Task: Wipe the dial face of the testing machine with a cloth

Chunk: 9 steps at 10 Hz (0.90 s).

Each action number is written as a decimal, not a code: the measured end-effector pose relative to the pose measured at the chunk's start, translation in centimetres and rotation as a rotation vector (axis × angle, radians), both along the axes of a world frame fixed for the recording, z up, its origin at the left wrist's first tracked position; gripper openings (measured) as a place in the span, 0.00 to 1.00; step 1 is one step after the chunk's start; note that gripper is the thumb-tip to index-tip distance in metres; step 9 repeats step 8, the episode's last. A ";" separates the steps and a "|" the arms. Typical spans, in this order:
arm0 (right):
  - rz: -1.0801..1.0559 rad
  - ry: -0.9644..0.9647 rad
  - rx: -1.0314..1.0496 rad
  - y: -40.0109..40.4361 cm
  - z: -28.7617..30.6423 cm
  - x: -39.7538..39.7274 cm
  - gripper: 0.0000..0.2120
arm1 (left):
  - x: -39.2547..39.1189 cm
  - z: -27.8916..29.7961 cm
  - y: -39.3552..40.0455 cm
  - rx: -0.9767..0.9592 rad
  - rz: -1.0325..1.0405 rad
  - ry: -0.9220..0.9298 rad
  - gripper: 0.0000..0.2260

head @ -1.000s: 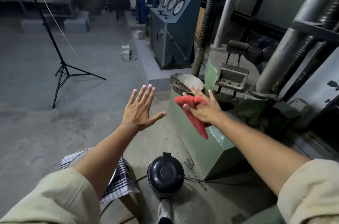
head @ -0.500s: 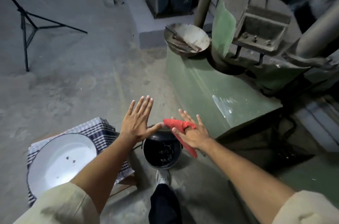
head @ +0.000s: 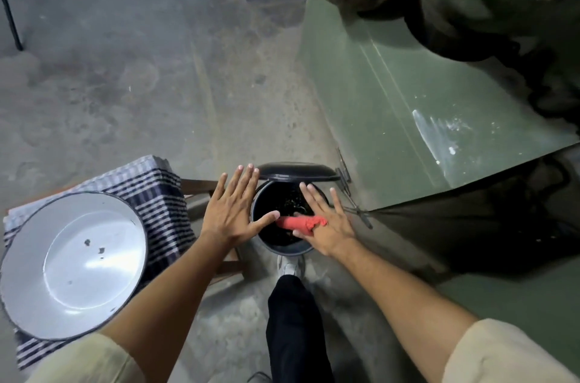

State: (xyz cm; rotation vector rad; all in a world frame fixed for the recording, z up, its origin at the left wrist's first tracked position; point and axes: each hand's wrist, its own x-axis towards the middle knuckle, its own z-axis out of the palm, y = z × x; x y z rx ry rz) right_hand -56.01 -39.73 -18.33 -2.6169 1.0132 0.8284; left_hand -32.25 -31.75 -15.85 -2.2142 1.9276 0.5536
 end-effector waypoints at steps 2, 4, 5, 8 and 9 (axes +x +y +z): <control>0.012 0.053 -0.067 -2.2 -2.5 1.5 0.34 | 0.4 -2.2 0.6 0.070 0.000 0.007 0.52; -0.013 0.032 -0.030 -3.3 -1.8 2.0 0.40 | 0.7 -2.4 0.0 0.090 0.003 0.015 0.53; -0.022 -0.002 -0.022 -3.5 -1.4 2.2 0.42 | 0.7 -2.4 -0.4 0.088 -0.007 0.011 0.52; -0.124 -0.121 0.083 -3.6 2.4 2.5 0.41 | 0.0 0.3 -1.6 0.083 -0.015 -0.011 0.52; -0.124 -0.121 0.083 -3.6 2.4 2.5 0.41 | 0.0 0.3 -1.6 0.083 -0.015 -0.011 0.52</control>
